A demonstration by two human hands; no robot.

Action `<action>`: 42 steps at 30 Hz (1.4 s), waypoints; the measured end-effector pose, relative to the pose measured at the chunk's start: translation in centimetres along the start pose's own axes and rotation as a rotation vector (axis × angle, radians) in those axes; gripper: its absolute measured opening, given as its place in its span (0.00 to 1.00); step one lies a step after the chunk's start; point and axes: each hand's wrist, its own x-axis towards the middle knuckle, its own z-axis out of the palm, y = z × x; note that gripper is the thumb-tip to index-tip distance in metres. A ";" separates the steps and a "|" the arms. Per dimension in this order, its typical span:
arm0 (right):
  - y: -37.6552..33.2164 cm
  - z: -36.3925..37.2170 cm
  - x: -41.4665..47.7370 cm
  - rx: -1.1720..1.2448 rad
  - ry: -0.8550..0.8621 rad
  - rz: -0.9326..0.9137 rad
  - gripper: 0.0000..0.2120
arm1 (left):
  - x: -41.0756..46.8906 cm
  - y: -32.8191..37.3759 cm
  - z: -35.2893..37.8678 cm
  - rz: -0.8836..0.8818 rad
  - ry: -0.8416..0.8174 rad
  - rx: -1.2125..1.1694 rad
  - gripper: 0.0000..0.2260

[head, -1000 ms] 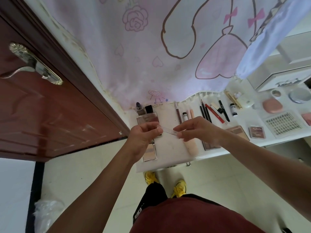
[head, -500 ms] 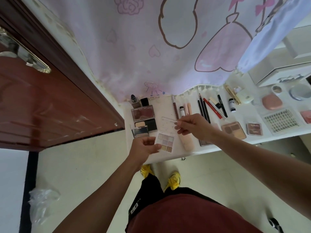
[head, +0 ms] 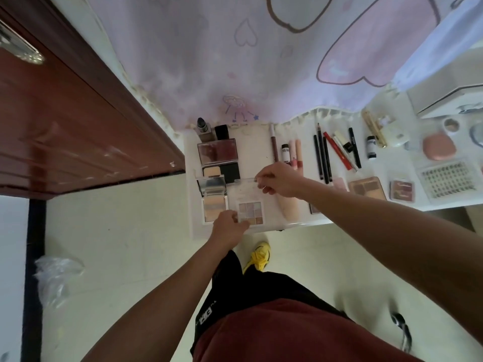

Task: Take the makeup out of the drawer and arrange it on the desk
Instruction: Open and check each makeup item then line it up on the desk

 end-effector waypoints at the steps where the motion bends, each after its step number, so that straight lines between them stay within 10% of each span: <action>1: 0.0 0.0 0.3 -0.002 -0.008 0.008 0.10 | 0.1 0.0 0.0 0.002 0.003 0.029 0.11; 23: 3.7 -1.6 -3.1 -0.261 0.306 0.162 0.14 | 1.2 3.3 -4.9 0.187 0.020 0.191 0.12; 31: 4.4 2.2 -3.7 -0.613 0.308 0.389 0.33 | 2.4 5.3 -6.6 0.295 -0.067 0.268 0.11; 42: 3.5 2.0 -3.2 -0.339 0.357 0.505 0.24 | 3.3 8.4 -9.4 0.452 -0.054 0.309 0.07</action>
